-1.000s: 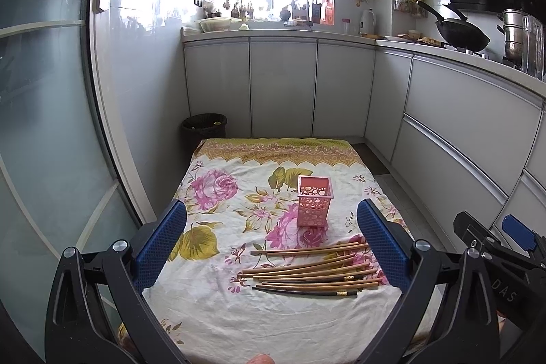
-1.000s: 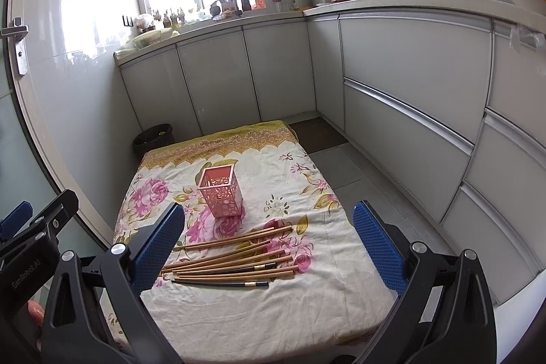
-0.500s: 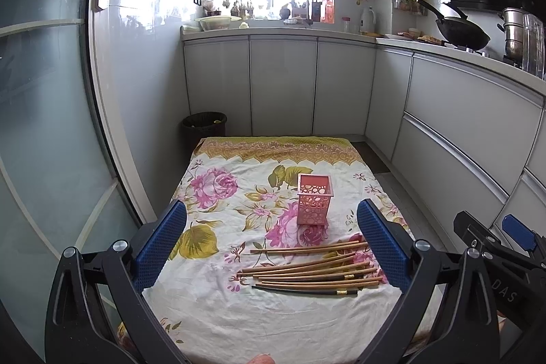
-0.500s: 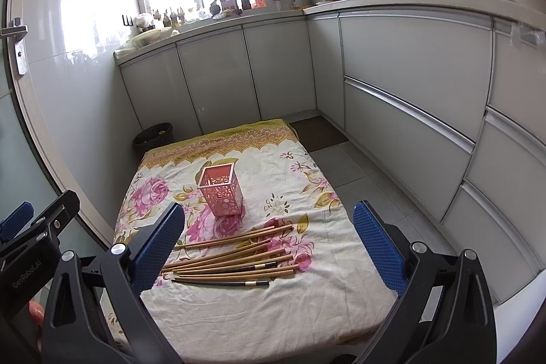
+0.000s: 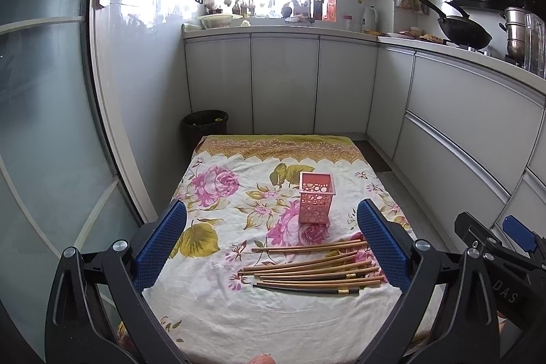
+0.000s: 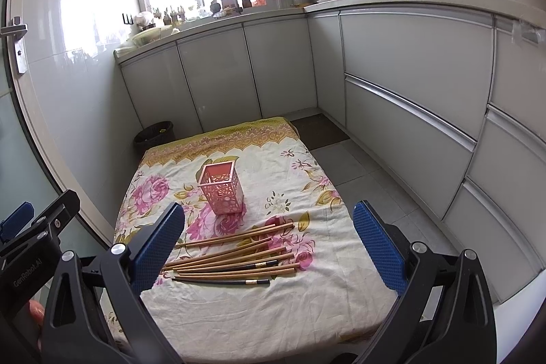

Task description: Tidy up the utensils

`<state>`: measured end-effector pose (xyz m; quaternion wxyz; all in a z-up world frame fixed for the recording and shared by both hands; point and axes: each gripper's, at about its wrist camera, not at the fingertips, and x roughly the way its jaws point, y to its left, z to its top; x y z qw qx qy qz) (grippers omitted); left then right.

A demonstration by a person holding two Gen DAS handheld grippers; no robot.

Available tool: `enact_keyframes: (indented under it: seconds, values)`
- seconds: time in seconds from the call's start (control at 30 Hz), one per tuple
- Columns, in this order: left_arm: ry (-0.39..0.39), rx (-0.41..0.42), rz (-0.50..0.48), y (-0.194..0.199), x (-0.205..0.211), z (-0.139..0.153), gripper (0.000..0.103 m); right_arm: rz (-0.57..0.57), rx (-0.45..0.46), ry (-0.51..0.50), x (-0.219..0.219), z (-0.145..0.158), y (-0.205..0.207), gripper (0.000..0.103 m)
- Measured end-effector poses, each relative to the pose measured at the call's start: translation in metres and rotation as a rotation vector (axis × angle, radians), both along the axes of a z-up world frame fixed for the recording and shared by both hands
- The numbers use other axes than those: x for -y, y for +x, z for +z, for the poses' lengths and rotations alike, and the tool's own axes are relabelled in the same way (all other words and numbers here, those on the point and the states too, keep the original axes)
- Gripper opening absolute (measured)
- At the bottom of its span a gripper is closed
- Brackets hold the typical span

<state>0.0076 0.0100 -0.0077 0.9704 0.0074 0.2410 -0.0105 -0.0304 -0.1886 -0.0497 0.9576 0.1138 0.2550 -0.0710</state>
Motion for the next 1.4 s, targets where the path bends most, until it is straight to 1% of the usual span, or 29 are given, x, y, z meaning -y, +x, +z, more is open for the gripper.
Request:
enact_keyframes:
  seconds: [0.73, 0.83, 0.87, 0.9, 0.93, 0.97, 1.0, 1.07, 1.1, 1.13, 1.17, 1.23, 1.27, 1.3, 1.33, 1.4]
  values:
    - [0.011, -0.020, -0.004, 0.005, 0.004, -0.004, 0.096, 0.002, -0.014, 0.007, 0.002, -0.007, 0.004, 0.096]
    - [0.010, -0.037, -0.017, 0.009, 0.005, -0.006, 0.096, -0.001, -0.018, 0.016, 0.004, -0.009, 0.005, 0.096]
    - [0.013, -0.050, -0.031, 0.012, 0.006, -0.007, 0.096, -0.004, -0.022, 0.035, 0.008, -0.009, 0.006, 0.096]
    - [0.015, -0.069, -0.055, 0.018, 0.009, -0.008, 0.096, -0.005, -0.028, 0.065, 0.013, -0.012, 0.007, 0.096]
    - [0.021, -0.092, -0.084, 0.024, 0.011, -0.009, 0.096, -0.005, -0.044, 0.118, 0.022, -0.015, 0.009, 0.096]
    - [0.041, -0.118, -0.118, 0.033, 0.016, -0.011, 0.096, -0.006, -0.066, 0.181, 0.033, -0.020, 0.012, 0.096]
    - [0.077, -0.147, -0.160, 0.043, 0.022, -0.013, 0.096, -0.006, -0.094, 0.265, 0.046, -0.029, 0.016, 0.096]
    - [0.181, -0.210, -0.253, 0.067, 0.041, -0.024, 0.096, -0.013, -0.150, 0.432, 0.072, -0.052, 0.023, 0.096]
    - [0.251, -0.250, -0.283, 0.080, 0.052, -0.034, 0.096, -0.023, -0.183, 0.507, 0.085, -0.066, 0.028, 0.096]
    - [0.325, -0.304, -0.310, 0.094, 0.064, -0.047, 0.096, -0.033, -0.218, 0.570, 0.098, -0.081, 0.032, 0.096]
    - [0.375, -0.360, -0.334, 0.108, 0.073, -0.061, 0.096, -0.042, -0.246, 0.620, 0.108, -0.095, 0.035, 0.096]
    - [0.437, -0.487, -0.370, 0.136, 0.088, -0.090, 0.096, -0.059, -0.278, 0.693, 0.126, -0.120, 0.041, 0.096]
    - [0.462, -0.539, -0.396, 0.148, 0.096, -0.104, 0.096, -0.068, -0.289, 0.717, 0.133, -0.130, 0.045, 0.096]
    - [0.478, -0.575, -0.424, 0.158, 0.104, -0.116, 0.096, -0.072, -0.298, 0.736, 0.139, -0.140, 0.049, 0.096]
    - [0.487, -0.609, -0.453, 0.168, 0.112, -0.126, 0.096, -0.071, -0.306, 0.749, 0.143, -0.147, 0.055, 0.096]
    - [0.476, -0.678, -0.508, 0.186, 0.126, -0.144, 0.096, -0.067, -0.323, 0.766, 0.151, -0.161, 0.067, 0.096]
